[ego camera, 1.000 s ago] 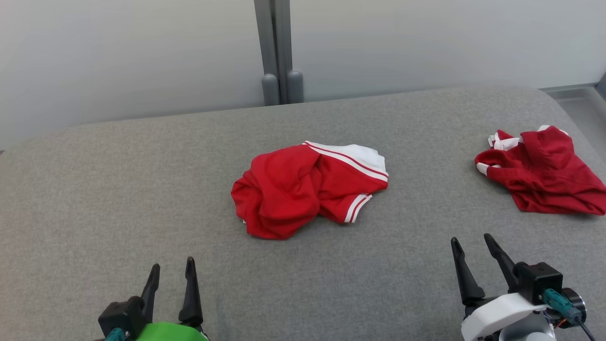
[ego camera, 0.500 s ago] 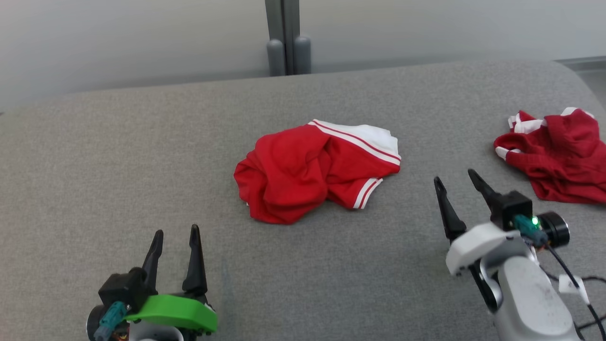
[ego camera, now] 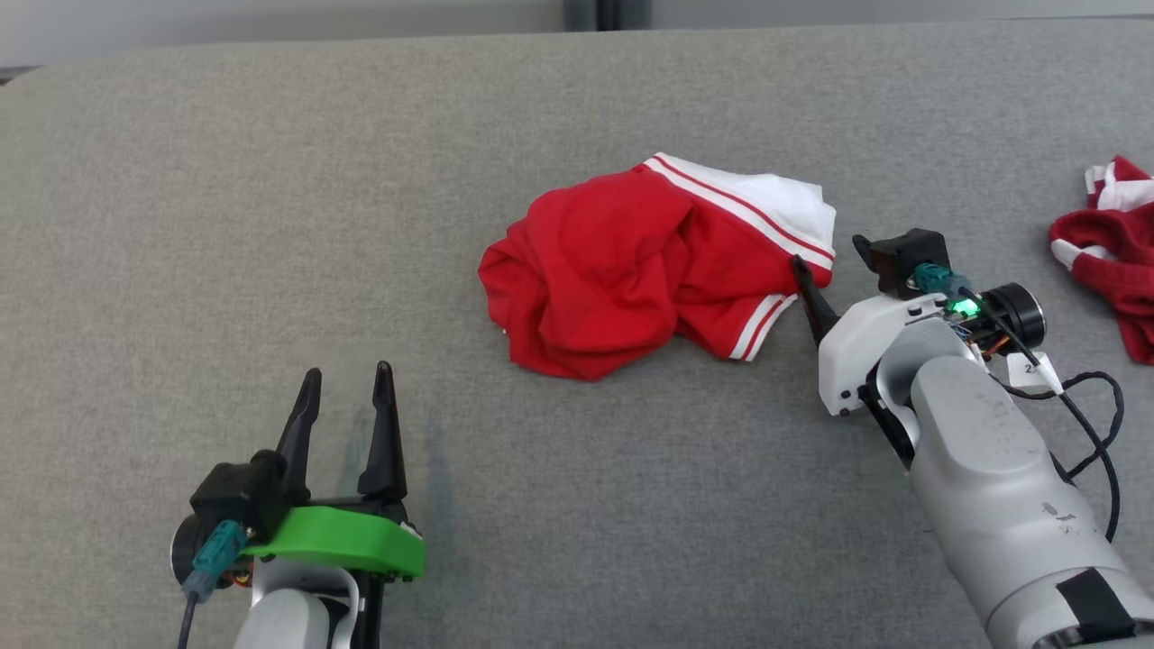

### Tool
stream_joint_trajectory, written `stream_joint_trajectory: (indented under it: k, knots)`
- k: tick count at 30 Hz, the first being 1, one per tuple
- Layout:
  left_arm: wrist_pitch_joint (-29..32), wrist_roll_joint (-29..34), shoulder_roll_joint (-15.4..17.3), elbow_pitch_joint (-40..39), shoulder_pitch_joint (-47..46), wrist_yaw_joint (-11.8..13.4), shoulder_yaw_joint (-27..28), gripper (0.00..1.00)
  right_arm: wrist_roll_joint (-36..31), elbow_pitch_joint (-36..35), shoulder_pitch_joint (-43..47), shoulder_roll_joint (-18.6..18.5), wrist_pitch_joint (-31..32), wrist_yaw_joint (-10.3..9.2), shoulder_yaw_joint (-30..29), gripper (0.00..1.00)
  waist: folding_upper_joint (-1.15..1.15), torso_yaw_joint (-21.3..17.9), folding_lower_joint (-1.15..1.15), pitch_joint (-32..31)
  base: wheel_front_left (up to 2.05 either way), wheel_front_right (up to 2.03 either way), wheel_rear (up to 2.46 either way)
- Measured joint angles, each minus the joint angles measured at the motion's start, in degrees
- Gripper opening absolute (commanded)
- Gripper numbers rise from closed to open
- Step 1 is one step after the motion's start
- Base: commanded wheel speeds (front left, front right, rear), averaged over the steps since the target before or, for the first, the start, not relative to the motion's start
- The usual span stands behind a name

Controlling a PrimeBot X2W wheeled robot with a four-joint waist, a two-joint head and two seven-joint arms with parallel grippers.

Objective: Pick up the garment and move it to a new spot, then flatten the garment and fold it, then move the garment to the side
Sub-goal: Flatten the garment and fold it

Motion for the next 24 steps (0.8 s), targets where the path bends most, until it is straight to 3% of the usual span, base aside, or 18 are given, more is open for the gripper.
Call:
stream_joint_trajectory:
  k: [12, 13, 14, 15, 24]
  knots:
    - [0.00, -0.07, 0.00, -0.03, -0.88, 0.08, -0.12, 1.00, 7.01, 11.89, -7.09, -0.21, -0.58, 0.00, 4.87, 1.00, 0.00, 2.89, 0.00, 3.30, 0.00, 0.00, 0.00]
    - [0.00, 0.01, 0.00, -0.03, -0.88, 0.08, -0.10, 1.00, 7.47, 12.16, -7.29, -0.21, -0.87, 0.00, 5.43, 0.44, 0.00, 2.85, 0.00, 3.31, 0.00, 0.00, 0.00]
    - [0.00, 0.01, 0.00, -0.01, -0.89, 0.08, -0.12, 1.00, 8.27, 12.32, -7.36, -0.21, -1.30, 0.00, 6.15, 0.15, 0.00, 2.80, 0.00, 3.26, 0.00, 0.00, 0.00]
    - [0.00, 0.02, 0.00, 0.05, -0.89, 0.08, -0.14, 1.00, 9.11, 12.37, -7.37, -0.20, -1.70, 0.00, 6.92, 0.00, 0.00, 2.76, 0.00, 3.17, 0.00, 0.00, 0.00]
    - [0.00, 0.58, -0.01, 0.63, -0.30, 0.07, 0.04, 1.00, 11.71, 8.49, -10.63, -1.63, -3.65, 0.01, 7.80, 0.00, 0.00, 1.52, 0.00, 0.79, 0.00, 0.00, 0.00]
